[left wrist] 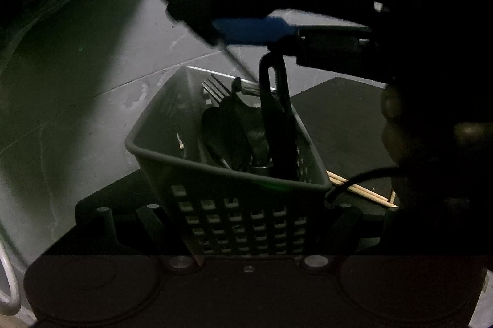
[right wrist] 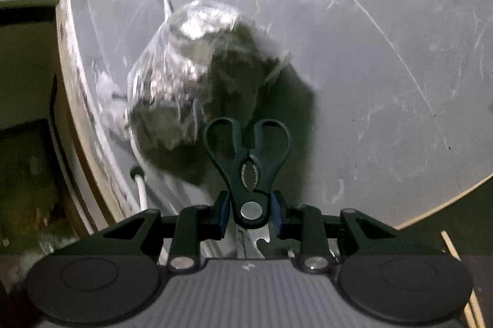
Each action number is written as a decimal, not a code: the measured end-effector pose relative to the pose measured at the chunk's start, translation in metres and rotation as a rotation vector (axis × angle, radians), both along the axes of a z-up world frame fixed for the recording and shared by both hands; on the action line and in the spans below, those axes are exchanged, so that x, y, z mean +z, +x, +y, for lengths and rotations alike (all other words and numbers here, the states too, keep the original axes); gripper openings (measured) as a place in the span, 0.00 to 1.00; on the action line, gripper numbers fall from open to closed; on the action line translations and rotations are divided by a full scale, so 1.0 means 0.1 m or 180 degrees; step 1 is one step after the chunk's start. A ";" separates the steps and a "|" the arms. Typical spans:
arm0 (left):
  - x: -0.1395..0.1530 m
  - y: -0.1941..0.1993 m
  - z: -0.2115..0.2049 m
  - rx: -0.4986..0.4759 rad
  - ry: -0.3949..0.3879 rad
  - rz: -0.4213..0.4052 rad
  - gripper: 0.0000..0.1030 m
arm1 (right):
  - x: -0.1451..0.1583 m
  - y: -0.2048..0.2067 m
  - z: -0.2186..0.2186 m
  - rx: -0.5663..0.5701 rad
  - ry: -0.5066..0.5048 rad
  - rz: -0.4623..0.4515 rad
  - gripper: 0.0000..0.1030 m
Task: Organize utensils
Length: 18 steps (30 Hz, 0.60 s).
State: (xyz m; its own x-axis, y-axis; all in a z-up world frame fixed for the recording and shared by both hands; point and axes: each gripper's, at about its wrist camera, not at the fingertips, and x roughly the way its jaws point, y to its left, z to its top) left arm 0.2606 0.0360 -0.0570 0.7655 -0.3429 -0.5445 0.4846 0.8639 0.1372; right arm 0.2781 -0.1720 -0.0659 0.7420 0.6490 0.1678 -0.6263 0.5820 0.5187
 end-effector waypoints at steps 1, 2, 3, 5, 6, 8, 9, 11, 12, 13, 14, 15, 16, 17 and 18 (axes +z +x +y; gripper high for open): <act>0.00 0.02 0.01 0.0019 0.0005 0.0004 0.76 | -0.02 0.02 -0.01 -0.0014 0.0079 0.0002 0.30; 0.00 0.02 0.02 0.0025 0.0026 -0.0004 0.76 | -0.05 0.05 -0.02 -0.0002 0.0156 0.0026 0.30; 0.01 0.03 0.03 0.0023 0.0034 -0.0004 0.76 | -0.08 0.08 -0.03 0.0010 0.0235 0.0059 0.30; 0.01 0.04 0.05 0.0019 0.0040 -0.0008 0.76 | -0.13 0.10 -0.04 -0.0020 0.0335 0.0069 0.30; 0.01 0.04 0.07 0.0017 0.0039 -0.0013 0.76 | -0.14 0.11 -0.03 -0.0034 0.0352 0.0055 0.30; 0.01 0.06 0.09 0.0021 0.0031 -0.0024 0.76 | -0.13 0.11 -0.01 -0.0077 0.0326 -0.0028 0.31; 0.01 0.07 0.10 0.0014 0.0026 -0.0028 0.76 | -0.11 0.11 0.01 -0.0083 0.0295 -0.0099 0.30; 0.01 0.08 0.13 -0.0023 0.0022 -0.0043 0.76 | -0.11 0.12 0.04 -0.0012 0.0253 -0.0178 0.30; 0.00 0.09 0.14 -0.0040 0.0026 -0.0054 0.76 | -0.11 0.15 0.05 0.0060 0.0244 -0.0177 0.30; 0.00 0.10 0.15 -0.0052 0.0036 -0.0065 0.76 | -0.12 0.19 0.07 0.0132 0.0239 -0.0162 0.30; 0.00 0.10 0.15 -0.0070 0.0056 -0.0089 0.76 | -0.13 0.21 0.09 0.0156 0.0216 -0.0151 0.30; 0.00 0.10 0.16 -0.0093 0.0076 -0.0112 0.76 | -0.13 0.23 0.10 0.0166 0.0185 -0.0155 0.30; 0.00 0.11 0.16 -0.0109 0.0081 -0.0120 0.76 | -0.13 0.23 0.11 0.0181 0.0138 -0.0165 0.30; 0.00 0.11 0.16 -0.0116 0.0080 -0.0125 0.76 | -0.13 0.23 0.12 0.0192 0.0094 -0.0169 0.30; -0.01 0.11 0.15 -0.0123 0.0081 -0.0140 0.76 | -0.13 0.23 0.12 0.0206 0.0065 -0.0162 0.30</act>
State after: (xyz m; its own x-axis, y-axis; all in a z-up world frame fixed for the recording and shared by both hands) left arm 0.2714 0.0515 -0.0577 0.7753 -0.3592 -0.5195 0.5106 0.8406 0.1808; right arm 0.3010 -0.1600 -0.0785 0.6889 0.6913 0.2180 -0.6882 0.5291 0.4965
